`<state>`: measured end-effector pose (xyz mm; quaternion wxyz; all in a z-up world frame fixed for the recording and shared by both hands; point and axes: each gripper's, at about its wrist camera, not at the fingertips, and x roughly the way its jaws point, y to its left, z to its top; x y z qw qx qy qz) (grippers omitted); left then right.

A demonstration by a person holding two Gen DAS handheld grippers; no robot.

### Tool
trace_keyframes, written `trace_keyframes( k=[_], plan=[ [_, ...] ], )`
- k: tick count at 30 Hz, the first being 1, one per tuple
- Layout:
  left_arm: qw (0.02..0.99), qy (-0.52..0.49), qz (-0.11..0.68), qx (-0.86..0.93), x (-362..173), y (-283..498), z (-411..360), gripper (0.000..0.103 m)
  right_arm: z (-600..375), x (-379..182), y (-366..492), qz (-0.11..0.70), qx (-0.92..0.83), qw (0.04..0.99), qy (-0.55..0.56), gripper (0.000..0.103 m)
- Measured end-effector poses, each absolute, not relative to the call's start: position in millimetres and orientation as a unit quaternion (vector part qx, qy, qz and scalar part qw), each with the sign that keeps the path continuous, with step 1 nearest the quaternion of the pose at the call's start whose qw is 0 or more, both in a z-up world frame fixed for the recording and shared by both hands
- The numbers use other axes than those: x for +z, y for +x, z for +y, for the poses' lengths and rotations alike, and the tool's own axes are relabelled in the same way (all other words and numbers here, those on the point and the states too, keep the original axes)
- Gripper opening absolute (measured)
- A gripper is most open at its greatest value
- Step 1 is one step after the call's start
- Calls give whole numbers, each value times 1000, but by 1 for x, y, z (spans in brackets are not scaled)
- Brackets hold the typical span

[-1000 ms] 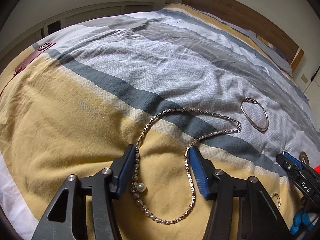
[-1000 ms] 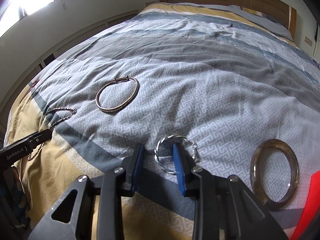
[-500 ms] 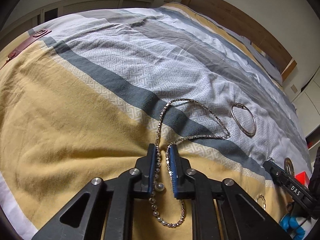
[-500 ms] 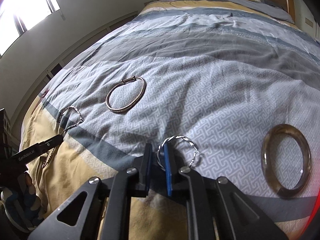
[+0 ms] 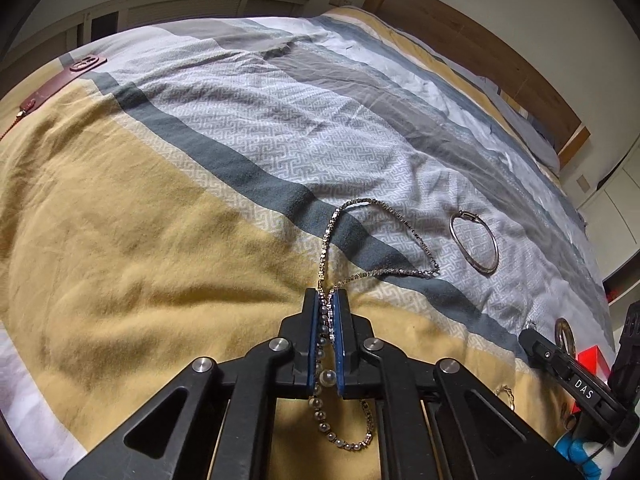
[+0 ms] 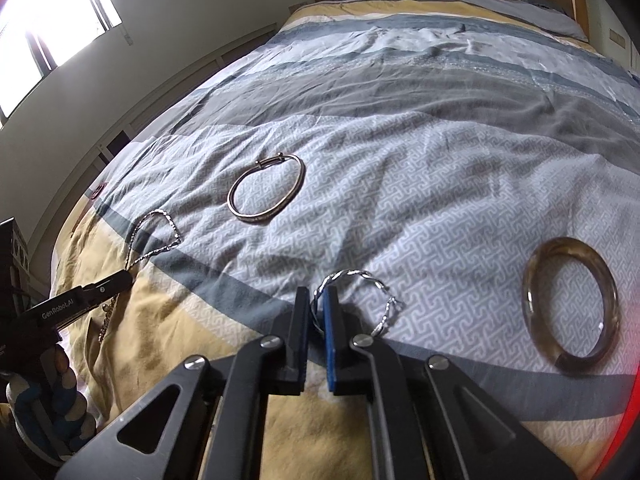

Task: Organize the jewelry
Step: 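Carry the necklace and twisted bangle over the red box with both grippers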

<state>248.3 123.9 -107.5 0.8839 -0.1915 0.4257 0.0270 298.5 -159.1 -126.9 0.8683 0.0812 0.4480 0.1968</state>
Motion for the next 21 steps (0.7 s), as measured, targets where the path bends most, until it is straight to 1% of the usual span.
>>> trace_keyframes(
  k=[7,21],
  plan=[
    [897,-174,405,33,-86,237,118,7,-158,-118,283,445,202,869,80,5],
    [912,-165,375,27,-46,210,108,7,-159,-80,247,423,204,879,84,5]
  ],
)
